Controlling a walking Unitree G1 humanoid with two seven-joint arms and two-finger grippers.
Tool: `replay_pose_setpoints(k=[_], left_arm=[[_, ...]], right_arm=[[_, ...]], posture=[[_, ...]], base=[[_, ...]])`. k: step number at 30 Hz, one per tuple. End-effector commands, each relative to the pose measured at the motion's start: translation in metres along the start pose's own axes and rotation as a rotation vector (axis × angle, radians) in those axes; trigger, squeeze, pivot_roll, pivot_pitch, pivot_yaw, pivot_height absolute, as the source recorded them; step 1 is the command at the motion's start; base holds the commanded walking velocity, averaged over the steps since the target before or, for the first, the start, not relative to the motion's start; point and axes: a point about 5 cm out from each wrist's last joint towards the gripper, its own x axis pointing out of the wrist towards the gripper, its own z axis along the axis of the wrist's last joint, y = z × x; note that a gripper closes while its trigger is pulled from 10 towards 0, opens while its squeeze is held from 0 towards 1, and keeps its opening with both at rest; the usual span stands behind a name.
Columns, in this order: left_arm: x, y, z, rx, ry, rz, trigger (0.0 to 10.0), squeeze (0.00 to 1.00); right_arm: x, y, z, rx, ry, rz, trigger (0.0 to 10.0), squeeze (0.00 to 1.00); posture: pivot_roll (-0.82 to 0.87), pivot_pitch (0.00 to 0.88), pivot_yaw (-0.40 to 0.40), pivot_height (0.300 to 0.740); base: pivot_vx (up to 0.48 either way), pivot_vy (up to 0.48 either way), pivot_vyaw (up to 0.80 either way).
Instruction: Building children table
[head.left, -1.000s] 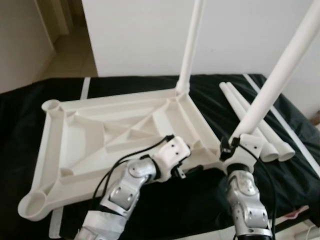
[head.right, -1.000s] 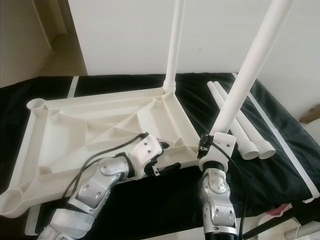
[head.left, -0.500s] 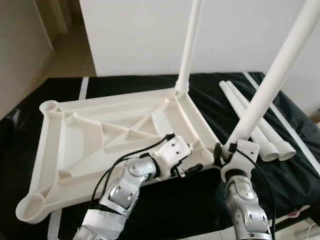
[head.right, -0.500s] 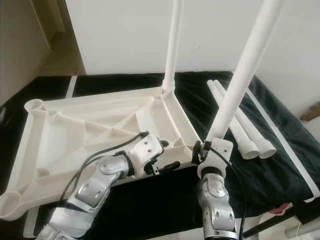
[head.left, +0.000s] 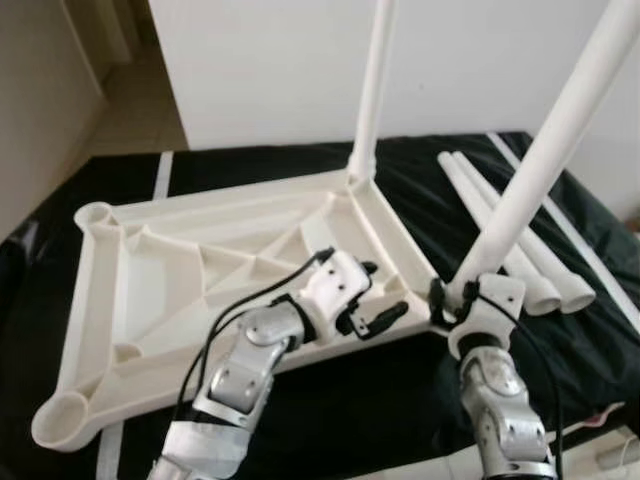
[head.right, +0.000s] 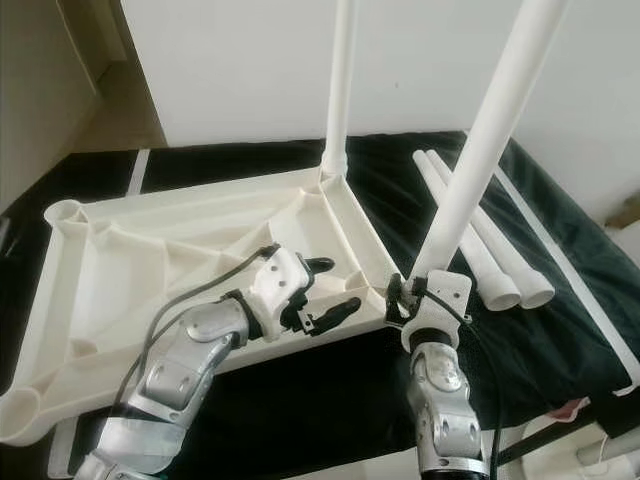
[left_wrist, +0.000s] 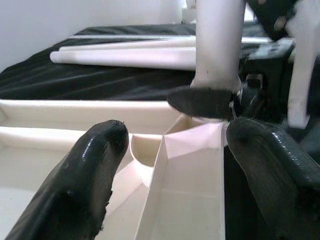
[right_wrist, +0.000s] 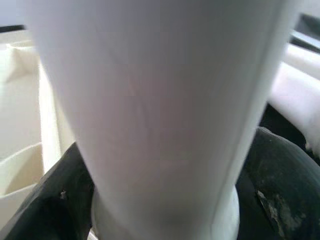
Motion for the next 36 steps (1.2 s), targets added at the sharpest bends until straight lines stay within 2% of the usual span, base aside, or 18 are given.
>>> replay_pose_setpoints(k=[1, 3, 4, 8, 9, 10, 20, 23, 25, 26, 28, 36], left_arm=[[0.0, 0.003, -0.005, 0.016, 0.036, 0.057, 10.0, 0.0], [0.0, 0.002, -0.005, 0.018, 0.039, 0.053, 10.0, 0.0], [0.001, 0.001, -0.005, 0.019, 0.038, 0.044, 10.0, 0.0], [0.001, -0.004, -0.003, 0.028, 0.028, 0.006, 10.0, 0.0], [0.001, -0.01, -0.003, 0.048, 0.03, -0.048, 10.0, 0.0], [0.001, -0.013, -0.002, 0.058, 0.026, -0.068, 10.0, 0.0], [0.004, -0.007, 0.001, 0.067, 0.015, -0.055, 10.0, 0.0], [0.004, -0.007, 0.001, 0.067, 0.015, -0.055, 10.0, 0.0], [0.005, -0.005, 0.002, 0.057, 0.017, -0.049, 10.0, 0.0], [0.005, -0.005, 0.002, 0.057, 0.017, -0.049, 10.0, 0.0], [0.006, -0.005, -0.001, 0.062, 0.04, -0.047, 10.0, 0.0], [0.008, -0.002, -0.008, 0.071, 0.112, -0.047, 10.0, 0.0]], right_arm=[[-0.004, 0.001, 0.0, 0.007, -0.01, 0.036, 10.0, 1.0], [-0.005, 0.001, 0.001, 0.004, -0.013, 0.047, 10.0, 1.0], [-0.006, 0.001, 0.002, -0.001, -0.022, 0.071, 10.0, 0.8], [-0.009, 0.001, 0.004, -0.011, -0.041, 0.111, 10.0, 0.8], [-0.01, -0.001, 0.006, -0.029, -0.059, 0.145, 10.0, 0.09], [-0.01, -0.004, 0.008, -0.054, -0.075, 0.174, 10.0, 0.0], [0.0, -0.024, 0.017, -0.139, -0.122, 0.279, 10.0, 0.0], [0.0, -0.024, 0.017, -0.139, -0.122, 0.279, 10.0, 0.0], [0.004, -0.024, 0.018, -0.15, -0.118, 0.356, 10.0, 0.0], [0.004, -0.024, 0.018, -0.15, -0.118, 0.356, 10.0, 0.0], [0.008, -0.023, 0.019, -0.188, -0.121, 0.461, 10.0, 0.0], [0.019, -0.024, 0.021, -0.227, -0.114, 0.57, 10.0, 0.0]], posture=[[-0.04, 0.0, -0.017, 0.74], [-0.04, 0.0, -0.015, 0.74], [-0.04, 0.0, -0.015, 0.74], [-0.04, 0.0, -0.012, 0.74], [-0.05, 0.0, -0.008, 0.74], [-0.05, 0.0, -0.005, 0.74], [-0.06, 0.0, 0.007, 0.74], [-0.06, 0.0, 0.007, 0.74], [-0.06, 0.0, 0.01, 0.74], [-0.06, 0.0, 0.01, 0.74], [-0.06, 0.0, 0.014, 0.74], [-0.06, 0.0, 0.01, 0.74]], base=[[0.0, 0.0, 0.0], [0.0, 0.0, 0.0], [0.0, 0.0, 0.0], [0.0, 0.0, 0.0], [0.0, 0.0, 0.0], [0.0, 0.0, 0.0], [0.0, 0.0, 0.0], [0.0, 0.0, 0.0], [0.0, 0.0, 0.0], [0.0, 0.0, 0.0], [0.0, 0.0, 0.0], [0.0, 0.0, 0.0]])
